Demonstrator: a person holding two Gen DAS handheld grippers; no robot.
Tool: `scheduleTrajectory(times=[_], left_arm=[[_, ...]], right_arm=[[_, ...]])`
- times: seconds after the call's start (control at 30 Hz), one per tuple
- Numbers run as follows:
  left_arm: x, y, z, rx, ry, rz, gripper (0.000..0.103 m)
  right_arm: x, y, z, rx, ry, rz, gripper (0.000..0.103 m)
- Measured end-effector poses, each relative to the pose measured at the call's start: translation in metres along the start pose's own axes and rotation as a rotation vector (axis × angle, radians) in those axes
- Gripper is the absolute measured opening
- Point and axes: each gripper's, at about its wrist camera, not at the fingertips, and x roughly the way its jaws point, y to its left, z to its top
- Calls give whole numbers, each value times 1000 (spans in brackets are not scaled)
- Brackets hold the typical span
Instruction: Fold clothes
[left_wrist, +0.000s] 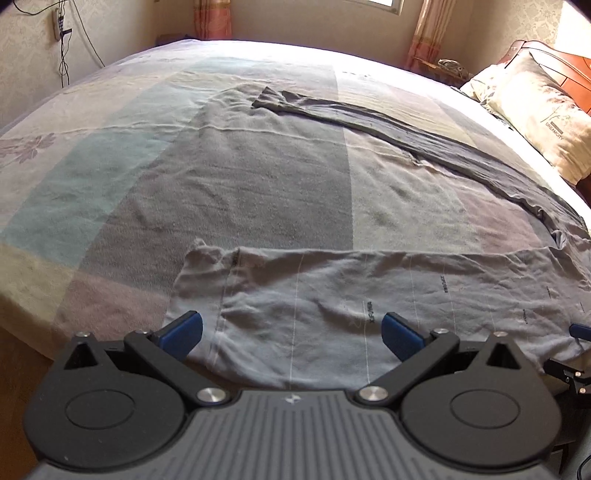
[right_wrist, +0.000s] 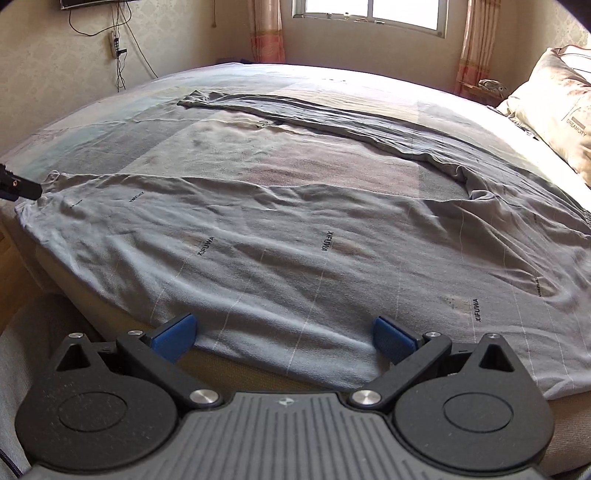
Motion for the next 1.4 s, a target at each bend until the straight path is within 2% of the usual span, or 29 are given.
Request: scheduleTrajectory(times=[0.03,0.17,0.27,0.37,0.5,0.7,0.8,0.9,0.97,1.07,1.2,1.33,1.4], left_arm=[[4,3,8,-3,-9,-24,102],[39,17,29,-91,38,-103,102],[59,25,27,-105,84,-74,102],[51,23,31,-106,105,-28,102],[21,7,43,9,96,62,102],[-42,-36,68,195,40,107,102],[-72,-63,82,259,13,122,102],[-92,-102,97,321,-21,57,102],[-95,-135,106,359,-37,-23,102],[-83,-187,115,406,-37,-167,102],[-31,-281,113,492,34,-372,102],[26,-360,91,624,84,-472,102],[44,-383,70,675,92,-522,102]], right_arm=[[0,0,0,1,-2,0,103],[0,1,0,-4,-4,0,103],[0,0,-1,-10,-9,4,103],[-1,0,-2,-20,-11,10,103],[-1,-1,-2,-26,-13,16,103],[-6,-4,-2,-45,0,36,103],[-15,-13,-7,-18,-40,32,103],[-31,-33,-8,27,-108,25,103],[-45,-53,-8,84,-173,4,103],[-55,-84,-14,180,-227,-35,103],[-59,-120,-21,300,-214,-107,103],[-72,-149,-29,370,-229,-211,103],[-79,-163,-35,385,-228,-273,103]])
